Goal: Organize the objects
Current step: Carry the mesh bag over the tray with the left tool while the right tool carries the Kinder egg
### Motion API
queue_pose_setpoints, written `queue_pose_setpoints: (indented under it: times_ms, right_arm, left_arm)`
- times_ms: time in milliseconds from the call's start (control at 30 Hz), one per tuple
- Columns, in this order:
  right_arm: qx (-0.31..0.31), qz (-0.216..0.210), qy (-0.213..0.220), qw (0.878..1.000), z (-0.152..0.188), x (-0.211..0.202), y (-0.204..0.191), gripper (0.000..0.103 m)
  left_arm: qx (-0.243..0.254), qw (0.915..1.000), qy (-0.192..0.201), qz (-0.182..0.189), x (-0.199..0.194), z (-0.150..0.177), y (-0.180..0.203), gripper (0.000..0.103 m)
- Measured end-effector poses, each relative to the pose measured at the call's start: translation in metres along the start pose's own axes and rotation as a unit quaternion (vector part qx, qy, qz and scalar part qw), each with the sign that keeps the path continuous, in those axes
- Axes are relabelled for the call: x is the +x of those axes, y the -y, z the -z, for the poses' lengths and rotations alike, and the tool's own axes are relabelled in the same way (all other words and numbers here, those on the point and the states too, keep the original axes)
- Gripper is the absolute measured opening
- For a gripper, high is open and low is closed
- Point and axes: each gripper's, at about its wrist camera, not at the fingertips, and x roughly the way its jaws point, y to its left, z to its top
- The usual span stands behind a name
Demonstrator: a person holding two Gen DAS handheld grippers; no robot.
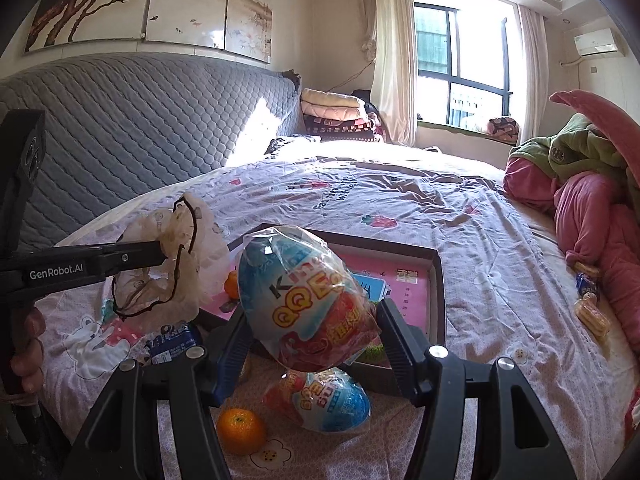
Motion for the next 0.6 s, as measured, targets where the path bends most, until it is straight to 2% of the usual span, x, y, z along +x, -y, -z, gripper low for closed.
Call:
queue_pose_setpoints:
  times_ms: [600]
  right_arm:
    - [0.004, 0.009, 0.003, 1.000, -0.022, 0.023, 0.018, 0.062]
  left_arm:
    - [-0.004, 0.9995, 0.027, -0.013, 0.017, -0.046, -0.007, 0.016]
